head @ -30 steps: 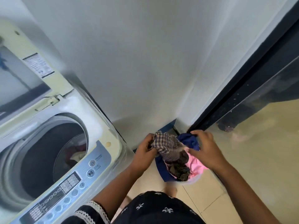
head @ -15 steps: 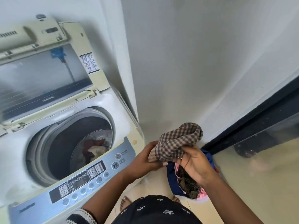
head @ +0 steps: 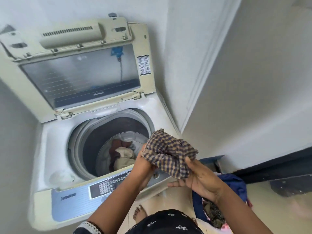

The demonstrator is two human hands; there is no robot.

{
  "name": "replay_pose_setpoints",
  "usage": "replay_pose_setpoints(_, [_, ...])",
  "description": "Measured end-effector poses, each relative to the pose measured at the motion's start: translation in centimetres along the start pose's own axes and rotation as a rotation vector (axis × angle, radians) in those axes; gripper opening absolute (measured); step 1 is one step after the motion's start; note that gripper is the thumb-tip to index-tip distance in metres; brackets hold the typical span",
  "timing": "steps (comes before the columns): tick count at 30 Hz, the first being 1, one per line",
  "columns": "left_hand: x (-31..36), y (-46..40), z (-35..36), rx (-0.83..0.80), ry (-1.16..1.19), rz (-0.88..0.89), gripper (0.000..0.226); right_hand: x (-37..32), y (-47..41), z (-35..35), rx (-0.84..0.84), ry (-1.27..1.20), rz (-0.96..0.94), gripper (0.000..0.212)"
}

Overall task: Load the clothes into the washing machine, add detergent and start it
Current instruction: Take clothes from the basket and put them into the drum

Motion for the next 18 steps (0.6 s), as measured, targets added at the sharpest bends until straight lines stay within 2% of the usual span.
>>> replay_pose_setpoints(2, [0.7,-0.8,-1.9,0.025,-0.065,0.027,0.017,0.1,-2.0,1.6,0.075,0.059,-0.031,0.044])
replay_pose_setpoints(5, [0.8,-2.7,-6.9,0.104,-0.123,-0.014,0.023,-0.2,-5.4,3.1,0.248,0.200,-0.102,0.028])
replay_pose_setpoints(8, [1.1,-4.2,-10.7,0.107,0.055,-0.096,0.045,-0.2,-9.0,4.1,0.342,0.347,-0.130,0.027])
replay_pose_setpoints(10, [1.6,-5.2,-12.7,0.079,0.146,-0.097,0.051,-0.1,-11.5,5.1,0.358,0.513,-0.154,0.033])
replay_pose_setpoints(15, [0.7,-8.7,-15.4,0.119,0.194,-0.204,0.034,0.9,-17.9,7.4,0.333,1.248,-0.277,0.044])
replay_pose_setpoints(18, [-1.3,-11.2,-15.5,0.114,0.070,-0.289,0.023,2.5,-21.0,6.6,0.375,1.482,-0.170,0.050])
Point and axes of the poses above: each hand's wrist, its own y-axis away from the middle knuckle, its own z-axis out of the palm, x = y × z, the point moved 9 cm from there along -y, towards the middle knuckle, and after that the axes turned 10 degrees about x, right-handed, at the moved point
